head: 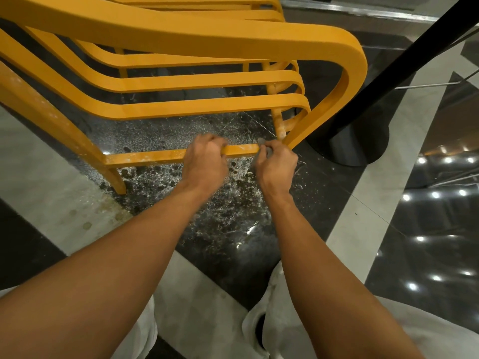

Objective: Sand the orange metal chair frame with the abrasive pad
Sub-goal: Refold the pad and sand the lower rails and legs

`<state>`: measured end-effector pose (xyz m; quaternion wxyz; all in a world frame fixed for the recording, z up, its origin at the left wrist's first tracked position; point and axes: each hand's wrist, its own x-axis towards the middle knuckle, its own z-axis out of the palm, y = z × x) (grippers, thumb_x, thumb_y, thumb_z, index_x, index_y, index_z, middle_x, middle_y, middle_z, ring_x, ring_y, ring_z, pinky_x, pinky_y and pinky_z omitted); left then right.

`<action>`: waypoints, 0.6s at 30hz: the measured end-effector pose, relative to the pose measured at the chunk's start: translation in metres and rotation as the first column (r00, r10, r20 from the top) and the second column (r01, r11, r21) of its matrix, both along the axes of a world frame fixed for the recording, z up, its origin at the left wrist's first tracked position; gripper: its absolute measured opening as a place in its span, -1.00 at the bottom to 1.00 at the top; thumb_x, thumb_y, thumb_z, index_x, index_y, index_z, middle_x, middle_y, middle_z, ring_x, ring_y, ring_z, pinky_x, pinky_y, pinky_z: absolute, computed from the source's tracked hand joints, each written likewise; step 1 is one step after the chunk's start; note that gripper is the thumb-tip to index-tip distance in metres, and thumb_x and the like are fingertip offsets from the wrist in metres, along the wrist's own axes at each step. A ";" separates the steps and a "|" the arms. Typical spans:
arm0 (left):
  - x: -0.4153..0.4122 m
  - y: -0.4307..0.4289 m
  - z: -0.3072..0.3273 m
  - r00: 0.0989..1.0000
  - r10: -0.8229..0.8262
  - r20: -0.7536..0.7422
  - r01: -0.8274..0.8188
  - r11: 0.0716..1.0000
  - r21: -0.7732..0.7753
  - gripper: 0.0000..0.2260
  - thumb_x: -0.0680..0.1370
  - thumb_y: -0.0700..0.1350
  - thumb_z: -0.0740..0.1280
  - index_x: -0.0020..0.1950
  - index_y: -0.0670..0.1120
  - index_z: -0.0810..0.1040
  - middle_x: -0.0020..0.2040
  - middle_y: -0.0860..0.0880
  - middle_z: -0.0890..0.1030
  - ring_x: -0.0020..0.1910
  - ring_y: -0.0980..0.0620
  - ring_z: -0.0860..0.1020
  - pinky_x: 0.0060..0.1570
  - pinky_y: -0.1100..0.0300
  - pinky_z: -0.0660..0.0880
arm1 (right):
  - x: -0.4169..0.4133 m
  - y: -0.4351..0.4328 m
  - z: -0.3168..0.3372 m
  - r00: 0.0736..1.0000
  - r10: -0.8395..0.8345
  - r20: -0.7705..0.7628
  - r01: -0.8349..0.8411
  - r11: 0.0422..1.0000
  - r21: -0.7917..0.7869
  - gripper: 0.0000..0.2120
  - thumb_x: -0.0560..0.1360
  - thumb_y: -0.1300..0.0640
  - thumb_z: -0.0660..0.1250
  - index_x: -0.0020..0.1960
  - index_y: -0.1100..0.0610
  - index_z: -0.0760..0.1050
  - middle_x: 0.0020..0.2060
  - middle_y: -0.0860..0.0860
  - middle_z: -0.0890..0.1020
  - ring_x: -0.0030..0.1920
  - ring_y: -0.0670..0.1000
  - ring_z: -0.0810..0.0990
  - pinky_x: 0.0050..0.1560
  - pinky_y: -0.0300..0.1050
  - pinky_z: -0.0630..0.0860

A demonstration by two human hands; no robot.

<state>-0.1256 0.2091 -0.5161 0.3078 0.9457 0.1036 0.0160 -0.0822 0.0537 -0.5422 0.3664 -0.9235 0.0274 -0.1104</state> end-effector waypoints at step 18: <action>-0.001 0.036 -0.008 0.982 0.125 -0.142 -0.116 0.991 0.069 -0.69 0.61 -0.07 0.47 0.35 -0.03 0.65 0.28 -0.06 0.58 0.33 -0.11 0.48 0.40 -0.07 0.47 | -0.010 0.024 0.004 0.997 0.072 -0.035 -0.073 0.996 -0.048 -0.84 0.62 0.18 0.36 0.08 0.18 0.71 -0.15 0.07 0.72 -0.28 -0.01 0.64 -0.24 -0.06 0.66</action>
